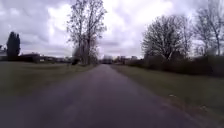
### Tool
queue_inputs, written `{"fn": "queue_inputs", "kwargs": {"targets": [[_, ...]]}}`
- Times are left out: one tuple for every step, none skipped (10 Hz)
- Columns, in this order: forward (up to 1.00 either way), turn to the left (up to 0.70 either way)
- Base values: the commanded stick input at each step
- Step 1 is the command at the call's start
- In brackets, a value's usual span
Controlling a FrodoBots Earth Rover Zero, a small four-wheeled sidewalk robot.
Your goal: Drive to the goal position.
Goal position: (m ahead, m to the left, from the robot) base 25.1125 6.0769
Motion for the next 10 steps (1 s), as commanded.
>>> {"fn": "queue_inputs", "kwargs": {"targets": [[1.00, 0.00], [1.00, 0.00], [1.00, 0.00], [1.00, 0.00], [1.00, 0.00], [1.00, 0.00], [1.00, 0.00], [1.00, 0.00], [1.00, 0.00], [1.00, 0.00]]}}
